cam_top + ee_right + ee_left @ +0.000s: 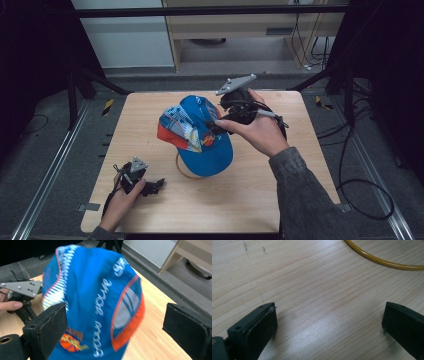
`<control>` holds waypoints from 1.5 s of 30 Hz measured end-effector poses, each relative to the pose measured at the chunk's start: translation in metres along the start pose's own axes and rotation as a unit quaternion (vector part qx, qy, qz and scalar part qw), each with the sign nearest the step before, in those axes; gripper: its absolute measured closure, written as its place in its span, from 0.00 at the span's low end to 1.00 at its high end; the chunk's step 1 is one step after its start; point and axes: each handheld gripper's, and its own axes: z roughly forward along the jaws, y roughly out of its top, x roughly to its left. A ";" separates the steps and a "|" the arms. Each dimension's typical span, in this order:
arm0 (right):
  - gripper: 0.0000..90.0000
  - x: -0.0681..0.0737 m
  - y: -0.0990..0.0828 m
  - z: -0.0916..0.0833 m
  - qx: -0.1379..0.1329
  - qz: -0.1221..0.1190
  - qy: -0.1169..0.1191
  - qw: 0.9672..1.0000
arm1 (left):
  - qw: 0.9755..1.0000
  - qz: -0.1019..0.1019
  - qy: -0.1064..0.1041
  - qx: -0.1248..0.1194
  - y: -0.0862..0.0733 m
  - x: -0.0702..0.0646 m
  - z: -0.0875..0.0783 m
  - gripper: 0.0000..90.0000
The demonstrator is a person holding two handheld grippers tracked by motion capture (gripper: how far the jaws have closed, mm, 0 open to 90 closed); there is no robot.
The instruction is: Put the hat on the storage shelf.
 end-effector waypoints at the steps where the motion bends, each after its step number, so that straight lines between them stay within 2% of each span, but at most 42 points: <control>1: 0.06 -0.002 -0.004 -0.003 -0.002 0.004 -0.002 1.000 | 1.000 0.000 0.000 0.000 0.000 0.000 0.000 0.00; 8: 0.07 -0.014 -0.031 -0.018 -0.014 0.021 -0.019 0.999 | 1.000 0.000 -0.001 0.001 0.000 0.000 0.000 0.00; 12: 0.07 -0.019 -0.051 -0.023 -0.021 0.020 -0.030 0.999 | 1.000 0.000 -0.001 0.001 0.000 0.000 0.000 0.00; 20: 0.07 -0.027 -0.095 -0.027 -0.022 0.040 -0.043 0.998 | 1.000 0.000 0.000 0.001 0.000 0.000 0.000 0.00; 23: 0.08 -0.028 -0.104 -0.027 -0.018 0.045 -0.044 0.998 | 1.000 0.000 -0.001 0.001 0.000 0.000 0.000 0.00; 31: 0.07 -0.028 -0.142 -0.015 0.005 0.064 -0.042 0.997 | 1.000 0.000 -0.001 0.001 0.000 0.000 0.000 0.00; 32: 0.07 -0.029 -0.152 -0.011 0.008 0.071 -0.042 0.997 | 1.000 0.000 -0.001 0.001 0.000 0.000 0.000 0.00; 42: 0.08 -0.028 -0.186 0.003 0.016 0.093 -0.044 0.995 | 1.000 0.000 -0.001 0.000 0.000 0.000 0.000 0.00; 45: 0.08 -0.028 -0.198 0.008 0.021 0.106 -0.046 0.993 | 1.000 0.001 -0.001 0.002 0.000 0.000 0.000 0.00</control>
